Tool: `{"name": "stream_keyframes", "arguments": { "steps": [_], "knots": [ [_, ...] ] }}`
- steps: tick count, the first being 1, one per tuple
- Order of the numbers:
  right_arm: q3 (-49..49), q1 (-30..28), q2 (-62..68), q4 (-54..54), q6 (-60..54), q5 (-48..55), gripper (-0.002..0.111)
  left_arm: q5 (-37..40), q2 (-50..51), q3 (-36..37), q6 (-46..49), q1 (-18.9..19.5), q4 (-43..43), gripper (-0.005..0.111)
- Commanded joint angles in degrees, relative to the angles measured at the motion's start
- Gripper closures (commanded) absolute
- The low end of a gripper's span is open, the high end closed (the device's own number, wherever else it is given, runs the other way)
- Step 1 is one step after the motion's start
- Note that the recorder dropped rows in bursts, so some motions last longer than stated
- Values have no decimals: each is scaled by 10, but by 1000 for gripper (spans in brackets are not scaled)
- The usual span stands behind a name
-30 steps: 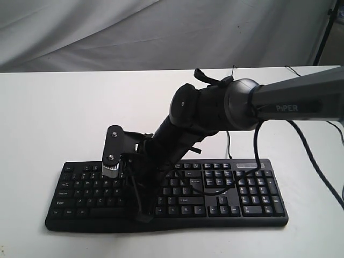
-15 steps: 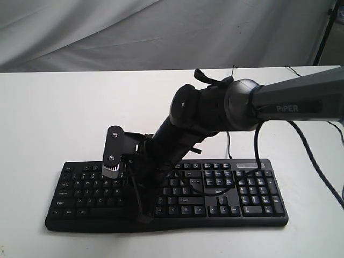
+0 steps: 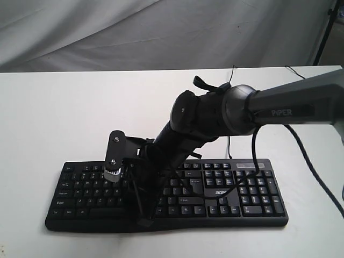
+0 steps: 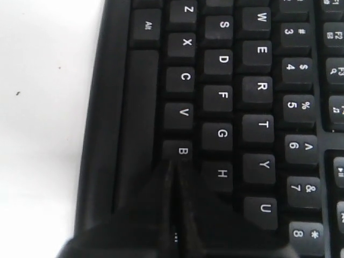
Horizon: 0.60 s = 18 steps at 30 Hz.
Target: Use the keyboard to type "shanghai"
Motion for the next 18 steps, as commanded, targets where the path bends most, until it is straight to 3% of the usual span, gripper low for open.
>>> {"name": "stream_keyframes", "arguments": {
  "steps": [1, 18],
  "knots": [
    [0, 0, 4, -1, -8, -5, 108, -3, 2, 3, -2, -2, 0, 106],
    [-3, 0, -26, 9, 8, -13, 108, -3, 2, 3, -2, -2, 0, 106]
  ]
}}
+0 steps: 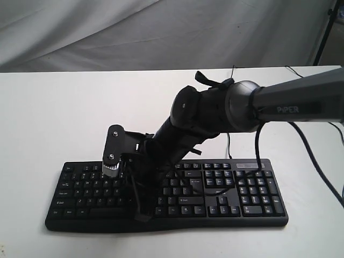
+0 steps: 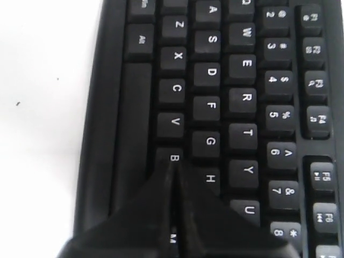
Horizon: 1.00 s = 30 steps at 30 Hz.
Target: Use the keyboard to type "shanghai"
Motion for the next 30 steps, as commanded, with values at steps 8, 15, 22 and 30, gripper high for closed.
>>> {"name": "stream_keyframes", "arguments": {
  "steps": [8, 15, 22, 30],
  "knots": [
    [-3, 1, -10, 27, 7, -15, 108, -3, 2, 3, -2, -2, 0, 106],
    [-3, 11, -10, 48, 6, -46, 108, -3, 2, 3, -2, -2, 0, 106],
    [-3, 12, -5, 60, -8, -82, 108, -3, 2, 3, -2, -2, 0, 106],
    [-29, 11, 23, 74, -23, -54, 108, -3, 2, 3, -2, -2, 0, 106]
  ]
}}
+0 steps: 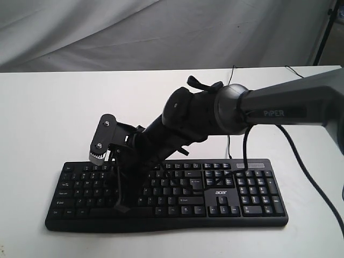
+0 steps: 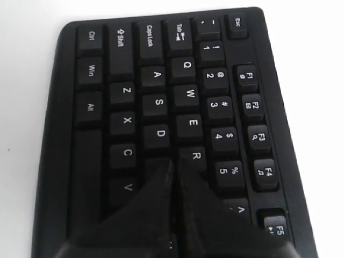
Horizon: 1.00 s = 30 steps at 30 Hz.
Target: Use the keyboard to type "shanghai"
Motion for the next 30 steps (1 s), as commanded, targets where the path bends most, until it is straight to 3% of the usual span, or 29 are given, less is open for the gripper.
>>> {"name": "stream_keyframes", "arguments": {
  "steps": [1, 30],
  "knots": [
    [-4, -1, 0, -9, -2, 12, 108, -3, 2, 3, -2, -2, 0, 106],
    [-4, -1, 10, -24, -9, 21, 108, -3, 2, 3, -2, -2, 0, 106]
  ]
}}
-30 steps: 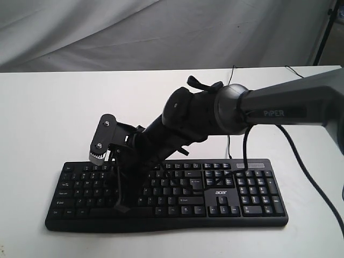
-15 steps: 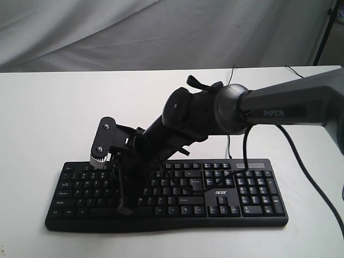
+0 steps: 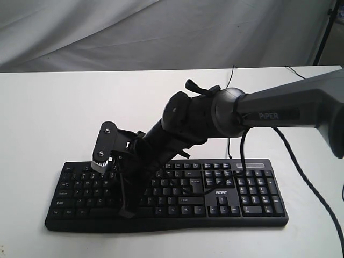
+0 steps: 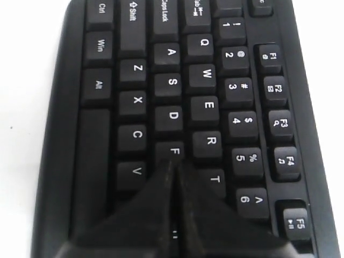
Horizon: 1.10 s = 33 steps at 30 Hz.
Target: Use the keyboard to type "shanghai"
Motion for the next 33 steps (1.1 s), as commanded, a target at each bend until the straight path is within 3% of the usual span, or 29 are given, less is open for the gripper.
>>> {"name": "stream_keyframes", "arguments": {
  "steps": [1, 33],
  "knots": [
    [-4, -1, -1, -4, -8, 8, 108, -3, 2, 3, -2, -2, 0, 106],
    [-4, -1, -23, -8, -1, 2, 108, -3, 2, 3, -2, -2, 0, 106]
  ]
}}
